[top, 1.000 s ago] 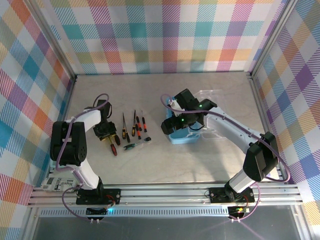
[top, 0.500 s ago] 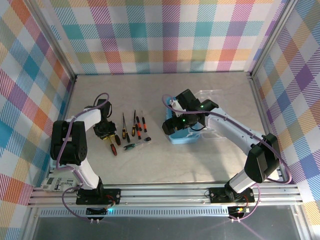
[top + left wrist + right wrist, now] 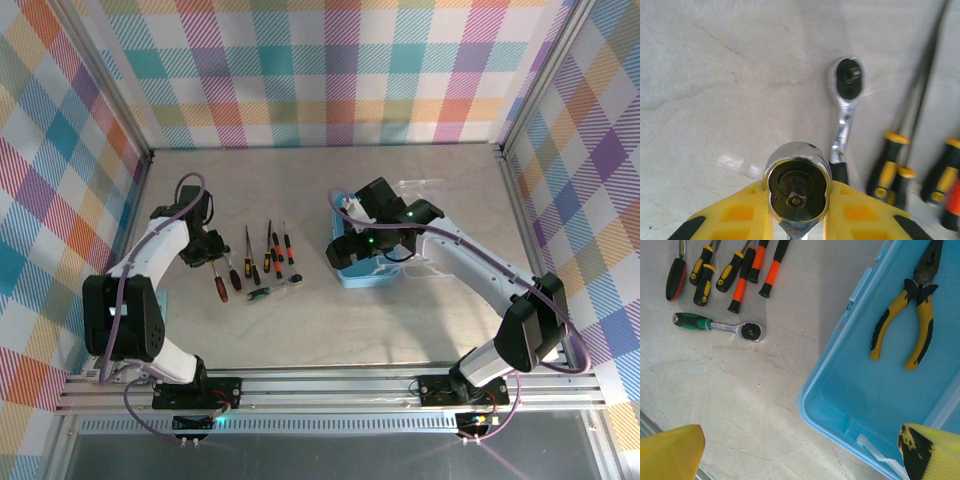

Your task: Pack the tool kit

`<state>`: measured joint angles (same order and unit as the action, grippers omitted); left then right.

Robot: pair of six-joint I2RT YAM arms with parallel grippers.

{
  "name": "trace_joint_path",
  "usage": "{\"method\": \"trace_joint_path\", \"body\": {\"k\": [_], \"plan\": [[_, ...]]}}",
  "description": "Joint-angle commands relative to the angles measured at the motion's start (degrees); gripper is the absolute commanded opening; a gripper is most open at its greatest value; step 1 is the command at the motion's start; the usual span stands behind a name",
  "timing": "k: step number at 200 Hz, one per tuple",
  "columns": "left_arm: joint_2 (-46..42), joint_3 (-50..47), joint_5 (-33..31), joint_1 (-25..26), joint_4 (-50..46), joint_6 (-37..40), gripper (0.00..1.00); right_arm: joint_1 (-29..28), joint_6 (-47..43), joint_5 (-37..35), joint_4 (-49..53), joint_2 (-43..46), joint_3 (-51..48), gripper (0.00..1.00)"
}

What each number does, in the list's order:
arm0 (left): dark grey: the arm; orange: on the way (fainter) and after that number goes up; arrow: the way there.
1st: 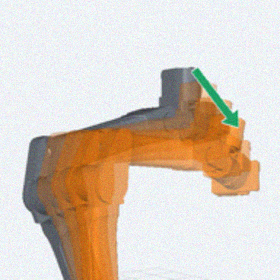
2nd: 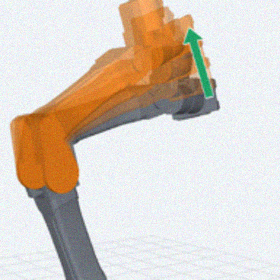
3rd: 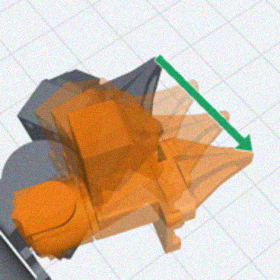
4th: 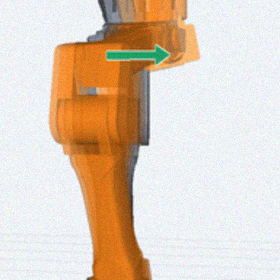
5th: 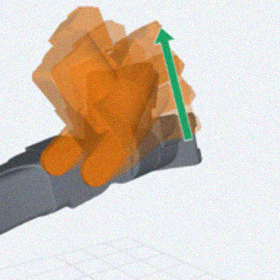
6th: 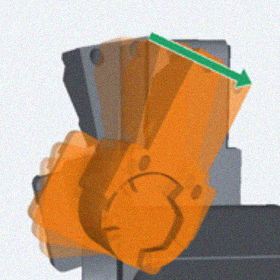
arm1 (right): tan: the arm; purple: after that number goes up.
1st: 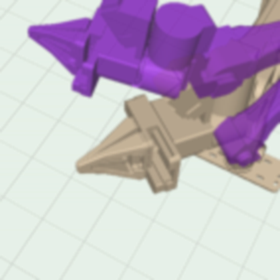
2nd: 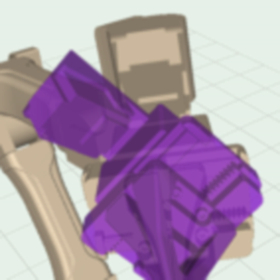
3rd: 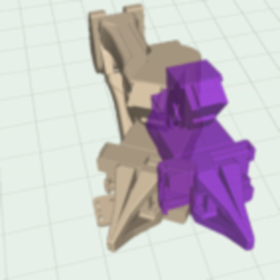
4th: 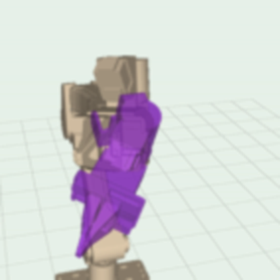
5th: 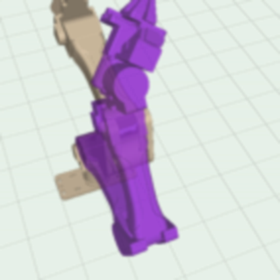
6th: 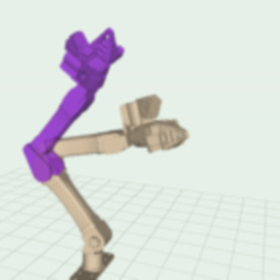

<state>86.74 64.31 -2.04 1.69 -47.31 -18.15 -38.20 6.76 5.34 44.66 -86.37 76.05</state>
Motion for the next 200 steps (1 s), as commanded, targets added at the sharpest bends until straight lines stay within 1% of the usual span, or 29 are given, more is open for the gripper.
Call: {"method": "trace_joint_path", "body": {"k": [1, 10, 18, 28, 44, 67, 92, 107, 139, 200], "plan": [[-4.2, 3.1, 5.8, 0.4, -4.0, 0.6, 0.00, 0.2, -0.5, 2.4, 0.8, 2.0, -0.6, 0.99], [-5.4, 3.5, 8.9, 1.3, -3.7, -0.2, 0.00, 0.1, -0.6, 3.9, 0.3, 2.4, -0.5, 0.99], [-6.5, 3.7, 12.8, 2.3, -2.6, -1.3, 0.00, 0.0, -1.1, 6.6, -0.4, 2.7, -0.5, 0.99], [-7.8, 4.0, 17.1, 4.5, -0.4, -3.2, 0.00, -0.8, -1.8, 9.6, -1.6, 3.2, -0.5, 0.99], [-8.8, 5.0, 20.5, 9.0, 3.2, -6.6, 0.00, -2.9, -2.0, 11.6, -3.0, 3.3, 0.1, 0.99], [-8.1, 7.3, 21.4, 15.8, 7.6, -11.0, 0.00, -4.8, 0.1, 12.3, -5.0, 2.2, 1.4, 0.99], [-5.8, 10.1, 22.1, 21.0, 11.7, -14.2, 0.00, -5.3, 2.9, 11.9, -7.8, 1.2, 1.1, 1.00], [-4.2, 12.0, 21.9, 23.2, 12.7, -14.9, 0.00, -5.5, 4.5, 10.9, -8.9, 0.9, 0.7, 0.95], [-1.8, 14.0, 22.7, 25.7, 14.5, -16.1, 0.00, -5.6, 6.6, 9.7, -11.1, 0.6, -0.2, 0.82], [-0.4, 14.3, 24.3, 27.7, 18.1, -18.2, 0.00, -6.4, 8.8, 10.2, -14.6, -3.7, 1.2, 0.69]]}}
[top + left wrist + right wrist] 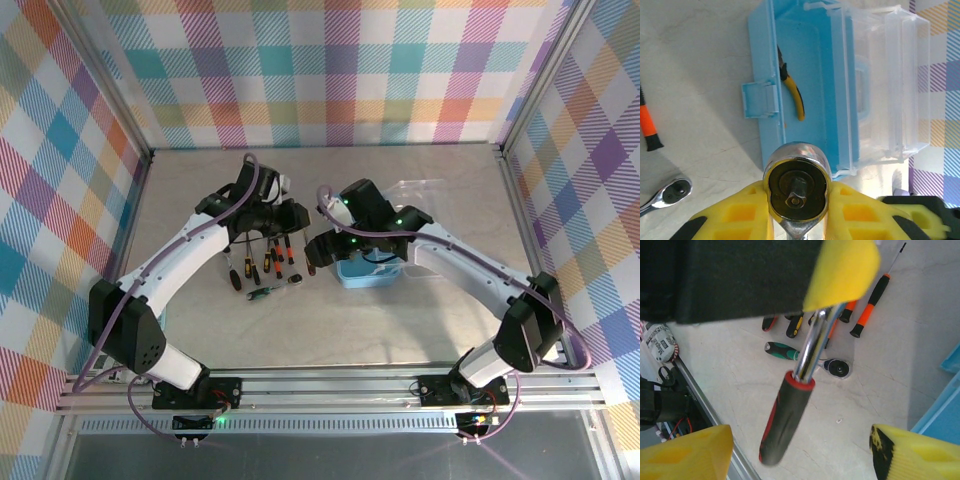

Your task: Pack the tool kit

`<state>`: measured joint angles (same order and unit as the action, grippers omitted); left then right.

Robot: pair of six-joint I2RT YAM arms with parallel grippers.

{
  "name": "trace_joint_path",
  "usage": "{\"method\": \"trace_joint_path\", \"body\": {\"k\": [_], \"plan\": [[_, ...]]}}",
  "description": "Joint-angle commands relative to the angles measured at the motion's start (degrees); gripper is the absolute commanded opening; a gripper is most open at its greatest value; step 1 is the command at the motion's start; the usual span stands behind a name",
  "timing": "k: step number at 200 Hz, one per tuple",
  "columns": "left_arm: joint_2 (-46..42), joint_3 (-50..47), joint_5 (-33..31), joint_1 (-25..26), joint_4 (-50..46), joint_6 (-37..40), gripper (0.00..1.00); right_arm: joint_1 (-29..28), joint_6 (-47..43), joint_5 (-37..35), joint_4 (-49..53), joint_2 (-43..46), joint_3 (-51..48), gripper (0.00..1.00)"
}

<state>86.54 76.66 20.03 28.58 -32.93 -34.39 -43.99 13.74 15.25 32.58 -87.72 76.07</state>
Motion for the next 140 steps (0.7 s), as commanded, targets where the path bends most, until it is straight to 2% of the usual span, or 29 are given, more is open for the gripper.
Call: {"method": "trace_joint_path", "body": {"k": [1, 38, 106, 112, 120, 140], "plan": [[-0.2, 1.9, 2.3, 0.9, 3.7, -2.0, 0.00, -0.7, 1.8, 0.3, -2.6, -2.4, 1.2, 0.69], [-0.3, 2.3, 2.9, 1.0, 4.4, -2.3, 0.00, -1.3, 3.3, -0.6, -4.0, -4.6, 2.0, 0.54], [0.5, 1.9, 1.9, 1.0, 3.0, -0.8, 0.00, -1.2, 3.0, -2.9, -2.7, -1.4, 1.6, 0.07], [0.4, 2.0, 1.1, 1.0, 2.2, -0.2, 0.07, -1.0, 2.8, -3.1, -2.1, -1.0, 1.5, 0.04], [0.2, 2.5, -0.2, 0.9, 0.7, 0.8, 0.23, -0.5, 2.7, -3.2, -1.3, -0.3, 1.2, 0.00], [-1.3, 4.3, -4.7, -0.5, -4.3, 4.6, 0.58, 2.3, 2.6, -3.3, 0.6, 2.7, -0.6, 0.00]]}}
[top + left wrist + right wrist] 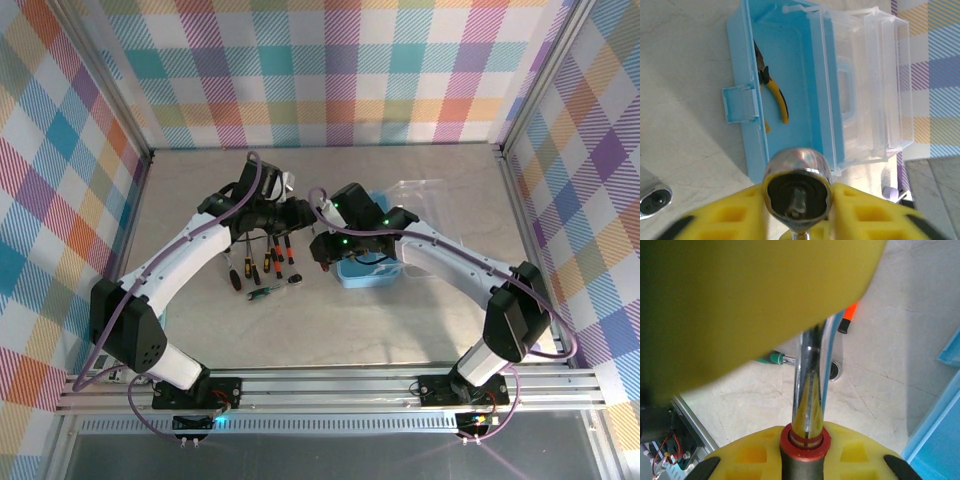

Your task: Pack the tool kit

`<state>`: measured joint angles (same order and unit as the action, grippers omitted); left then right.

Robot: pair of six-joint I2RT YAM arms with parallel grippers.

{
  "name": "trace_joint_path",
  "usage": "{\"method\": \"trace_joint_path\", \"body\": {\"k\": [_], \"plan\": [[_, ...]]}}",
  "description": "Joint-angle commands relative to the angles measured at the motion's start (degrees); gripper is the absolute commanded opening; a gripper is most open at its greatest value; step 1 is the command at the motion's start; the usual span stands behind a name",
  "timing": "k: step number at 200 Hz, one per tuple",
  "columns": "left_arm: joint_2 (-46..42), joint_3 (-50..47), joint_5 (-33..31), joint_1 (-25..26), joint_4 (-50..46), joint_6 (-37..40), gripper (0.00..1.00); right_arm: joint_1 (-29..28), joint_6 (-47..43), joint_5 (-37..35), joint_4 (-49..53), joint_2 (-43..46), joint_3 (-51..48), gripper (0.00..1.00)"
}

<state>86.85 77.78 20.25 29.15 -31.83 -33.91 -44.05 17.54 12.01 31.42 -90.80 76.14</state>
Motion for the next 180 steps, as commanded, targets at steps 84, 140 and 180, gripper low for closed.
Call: {"method": "trace_joint_path", "body": {"k": [84, 140, 180], "plan": [[-7.3, -0.4, -23.4, -11.9, -21.8, 13.9, 1.00, 20.4, -6.2, -5.0, 11.8, 8.6, -6.0, 0.00], [-8.9, -7.3, -25.2, -12.4, -21.3, 13.6, 1.00, 21.7, -6.6, -6.6, 9.1, 1.8, -5.0, 0.00], [-8.8, -9.4, -24.6, -12.4, -20.2, 13.2, 1.00, 22.3, -6.0, -7.3, 7.3, -1.9, -4.1, 0.00]]}}
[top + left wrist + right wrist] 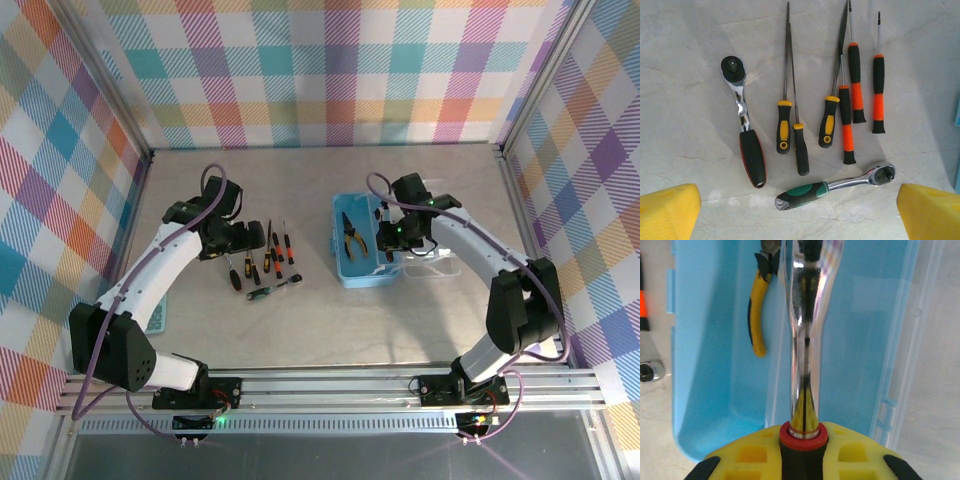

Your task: Pack the tool kit

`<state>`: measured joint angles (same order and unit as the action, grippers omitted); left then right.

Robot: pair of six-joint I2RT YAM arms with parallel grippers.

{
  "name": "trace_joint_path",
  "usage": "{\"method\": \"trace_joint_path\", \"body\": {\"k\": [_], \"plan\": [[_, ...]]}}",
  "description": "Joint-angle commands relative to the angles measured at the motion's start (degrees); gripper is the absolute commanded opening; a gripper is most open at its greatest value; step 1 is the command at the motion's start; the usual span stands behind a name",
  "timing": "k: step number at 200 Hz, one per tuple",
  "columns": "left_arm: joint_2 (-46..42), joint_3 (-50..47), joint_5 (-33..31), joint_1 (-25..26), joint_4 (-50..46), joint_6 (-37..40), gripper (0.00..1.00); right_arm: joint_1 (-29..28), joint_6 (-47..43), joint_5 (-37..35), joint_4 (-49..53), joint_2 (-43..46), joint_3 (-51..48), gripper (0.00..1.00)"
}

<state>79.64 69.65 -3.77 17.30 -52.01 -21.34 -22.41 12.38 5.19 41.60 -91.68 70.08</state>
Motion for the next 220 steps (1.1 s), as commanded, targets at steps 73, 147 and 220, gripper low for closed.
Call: {"method": "trace_joint_path", "body": {"k": [73, 147, 220], "plan": [[-0.3, -1.5, 0.3, -0.5, 1.0, 0.7, 1.00, 1.3, -0.5, 1.6, -5.1, -3.8, 2.8, 0.13], [0.5, -1.5, 0.4, -0.5, 1.0, 1.0, 1.00, 1.5, -1.2, 1.8, -4.6, -3.1, 3.4, 0.47], [2.7, -3.9, 0.3, -0.5, 2.1, 0.7, 1.00, 1.5, -3.7, 4.0, -1.1, 4.5, 4.0, 0.94]]}}
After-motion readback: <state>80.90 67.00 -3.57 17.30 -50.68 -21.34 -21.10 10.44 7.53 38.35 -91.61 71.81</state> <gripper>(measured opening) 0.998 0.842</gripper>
